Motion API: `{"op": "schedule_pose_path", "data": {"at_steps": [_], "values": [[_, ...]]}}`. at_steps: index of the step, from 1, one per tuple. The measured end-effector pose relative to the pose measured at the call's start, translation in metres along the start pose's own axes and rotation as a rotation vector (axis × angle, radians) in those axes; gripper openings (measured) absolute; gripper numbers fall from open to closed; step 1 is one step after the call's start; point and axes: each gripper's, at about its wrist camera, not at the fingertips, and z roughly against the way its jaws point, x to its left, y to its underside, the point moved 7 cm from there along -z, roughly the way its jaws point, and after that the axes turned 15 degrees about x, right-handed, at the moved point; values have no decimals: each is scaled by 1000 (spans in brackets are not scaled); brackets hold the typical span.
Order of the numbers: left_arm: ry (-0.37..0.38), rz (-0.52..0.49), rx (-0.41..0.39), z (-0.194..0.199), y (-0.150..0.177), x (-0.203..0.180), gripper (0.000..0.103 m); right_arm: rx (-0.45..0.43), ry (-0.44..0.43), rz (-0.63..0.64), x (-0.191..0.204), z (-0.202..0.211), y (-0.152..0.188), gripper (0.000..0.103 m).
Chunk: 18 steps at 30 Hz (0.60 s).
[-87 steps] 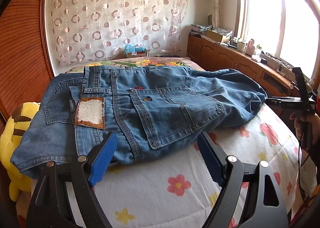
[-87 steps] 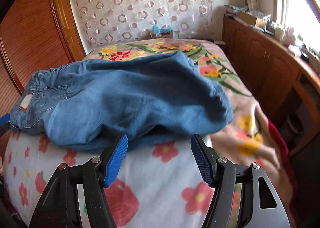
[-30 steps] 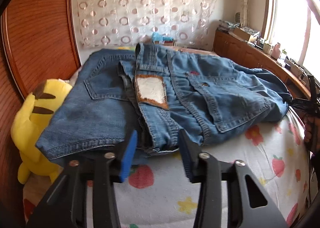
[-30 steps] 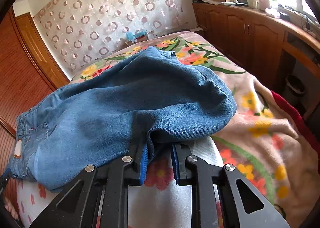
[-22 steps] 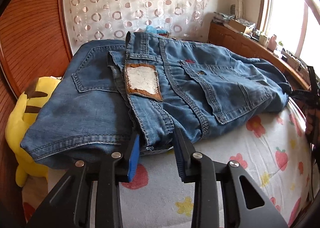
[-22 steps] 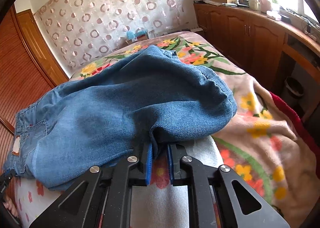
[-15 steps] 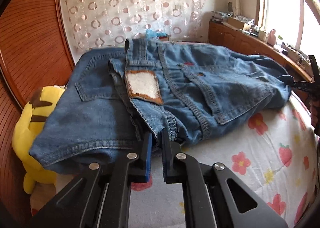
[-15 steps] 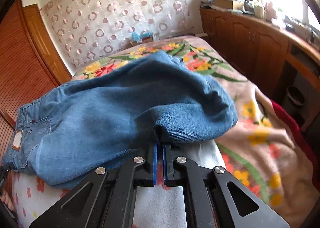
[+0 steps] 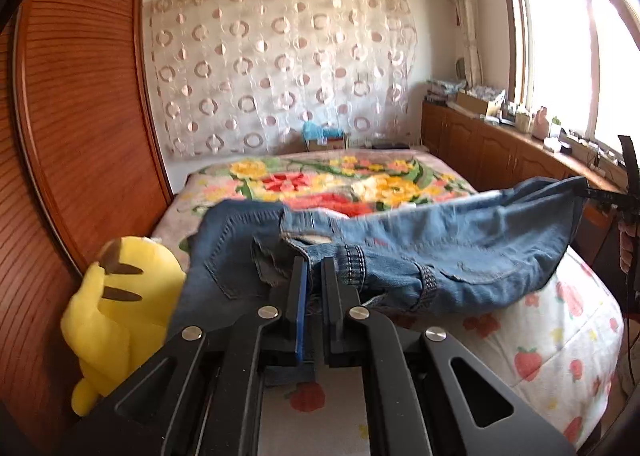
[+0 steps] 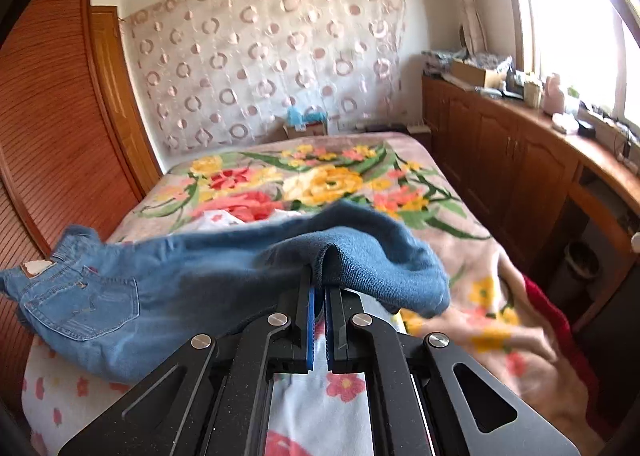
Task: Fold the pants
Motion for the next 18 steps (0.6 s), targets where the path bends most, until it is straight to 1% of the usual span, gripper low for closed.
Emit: {"op": "schedule_pose_path", "data": {"at_steps": [4,8,11,14,16,18], "values": [[-2,12,-39,30,8,12,7,-31,-19,42,7,35,19,3],[0,44,-63,58,31,28,7,-29,-55,88,11,66,58,3],[-1,73,-60,70,51,41,7,-24,-86,123,13,90,92,3],[-6,99,-33,74,76,52,7,-4,-123,135,6,109,121,3],[-3,104,10,71,100,55,7,28,-150,134,1,114,145,3],[3,109,52,64,121,54,7,66,-156,133,-4,109,167,3]]}}
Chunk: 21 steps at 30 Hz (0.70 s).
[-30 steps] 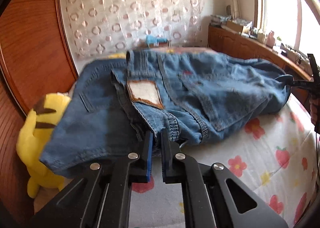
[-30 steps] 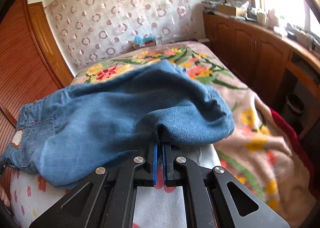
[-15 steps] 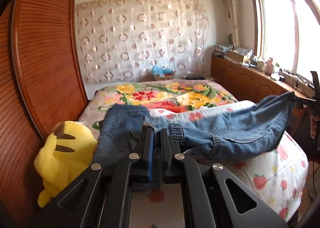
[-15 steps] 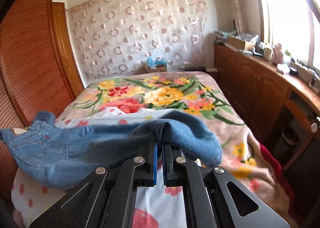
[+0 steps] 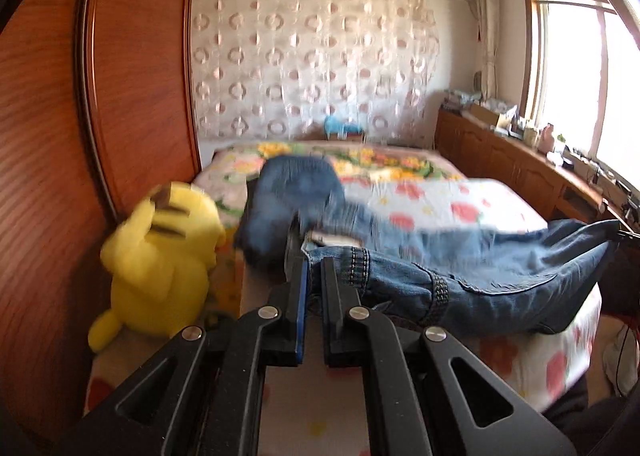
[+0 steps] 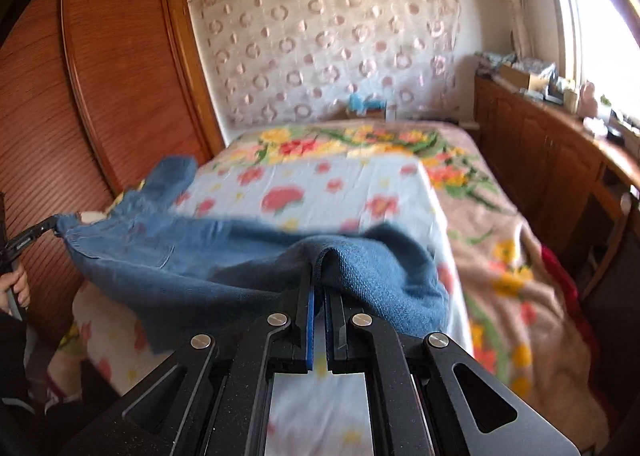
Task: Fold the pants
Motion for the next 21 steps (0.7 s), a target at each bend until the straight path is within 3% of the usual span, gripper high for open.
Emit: {"op": "schedule_pose_path", "data": {"at_steps": [7,11,13,14,16,18,21], "values": [[-46,-22,110,-32,43,-8,7,98,-11,-71,-18,-33,41,3],[-58,-40,110,-32,44,-11,9,113,-10,-89,-20,-37,32,8],[-70,-50,98,-28,43,-11,18,117,4,-88,-17,-32,30,20],[-68,-56,91,-28,43,-11,23,117,3,-88,-16,-28,30,21],[-54,-61,78,-26,40,-14,46,120,8,-89,-2,-21,31,29],[-33,-69,72,-25,39,-20,50,124,28,-88,5,-29,32,33],[-19,-85,76,-28,35,-28,76,127,53,-90,0,-21,36,40]]}}
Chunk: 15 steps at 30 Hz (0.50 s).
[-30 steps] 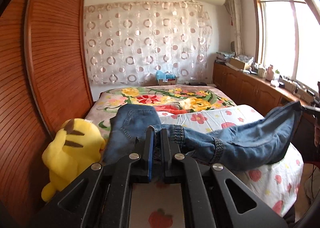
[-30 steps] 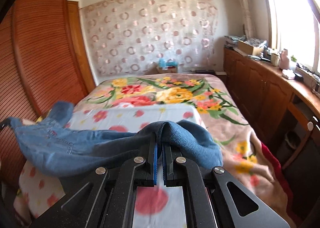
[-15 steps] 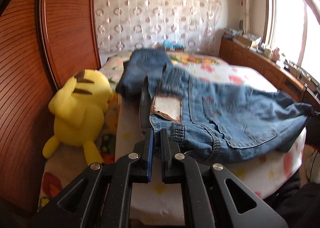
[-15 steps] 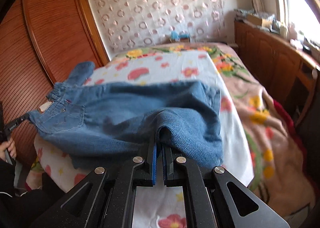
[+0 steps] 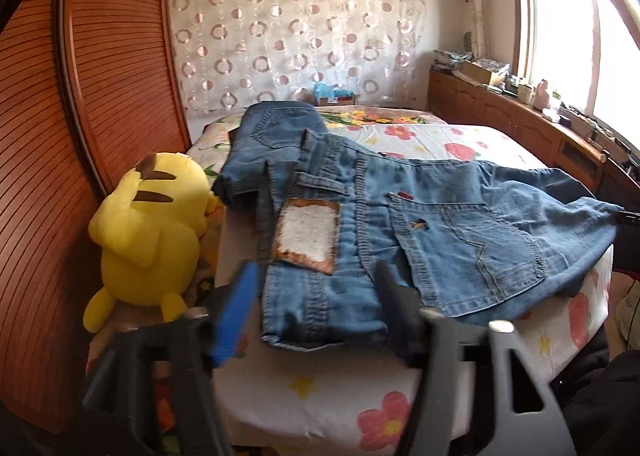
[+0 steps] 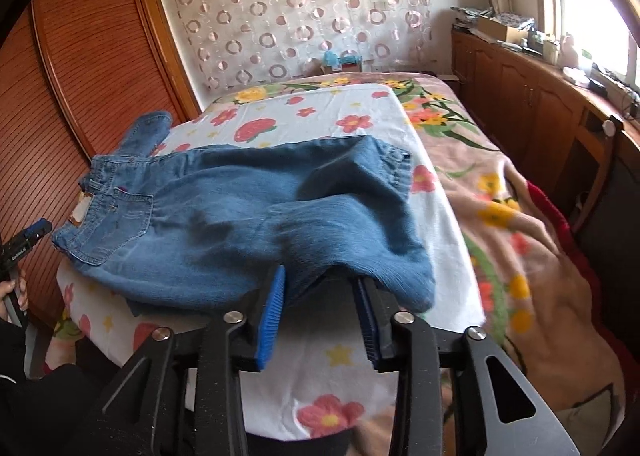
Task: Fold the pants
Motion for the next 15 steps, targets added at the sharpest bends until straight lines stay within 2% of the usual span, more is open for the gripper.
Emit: {"op": "schedule_pose_path", "data": {"at_steps": [1,3,9,15], "values": [[11,-6,-7,0,-3,-3,80,-3,10,-3,-3,4,1,41],[27,-14,-10,-1,-7,-9,80,-18,34,-11,-8,12,2,48],[18,-21,-32,-6,-30,-15,80,-69,86,-8,-16,25,-5,51],[56,-3,-24,-22,-50,-12,80,-93,52,9,0,1,-21,55]]}}
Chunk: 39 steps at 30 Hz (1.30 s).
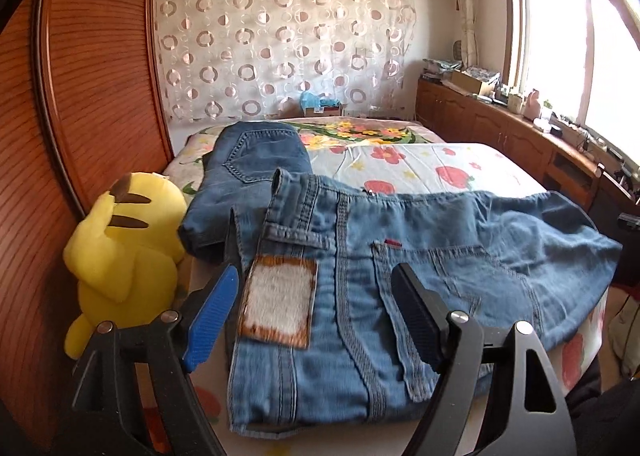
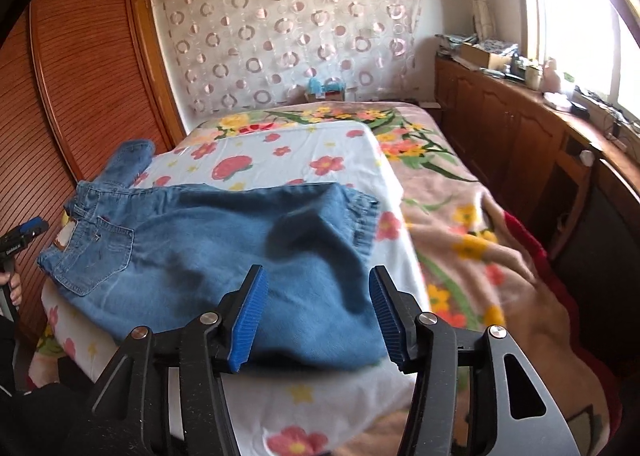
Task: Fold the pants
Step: 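Fold the leg over the seat with the right tool while the left tool holds the waistband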
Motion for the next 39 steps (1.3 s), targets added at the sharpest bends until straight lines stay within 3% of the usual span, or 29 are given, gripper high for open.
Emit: {"op": "schedule_pose_path", "data": {"at_steps": [5,10,13,29,30,31,34,39], "values": [[-5,3,20,-18,-16,6,78,34,-47,39,27,-50,-3,55],[-12,-8,48,-35,-32,12,60,80,-33,70,41,-95,-5,55],[-17,-9,66,-45,-42,18,54,99,-28,59,40,-111,-7,55],[-65,-33,177,-87,-63,25,49,36,9,96,42,-114,3,55],[-67,-39,176,-88,-64,24,46,36,4,94,41,-114,4,55],[-60,-48,168,-87,-63,22,31,36,-2,92,40,-113,4,55],[-24,-53,149,-80,-62,16,14,41,-15,90,35,-109,4,55],[-31,-28,51,-38,-68,14,11,48,-39,61,31,-105,2,55]]}}
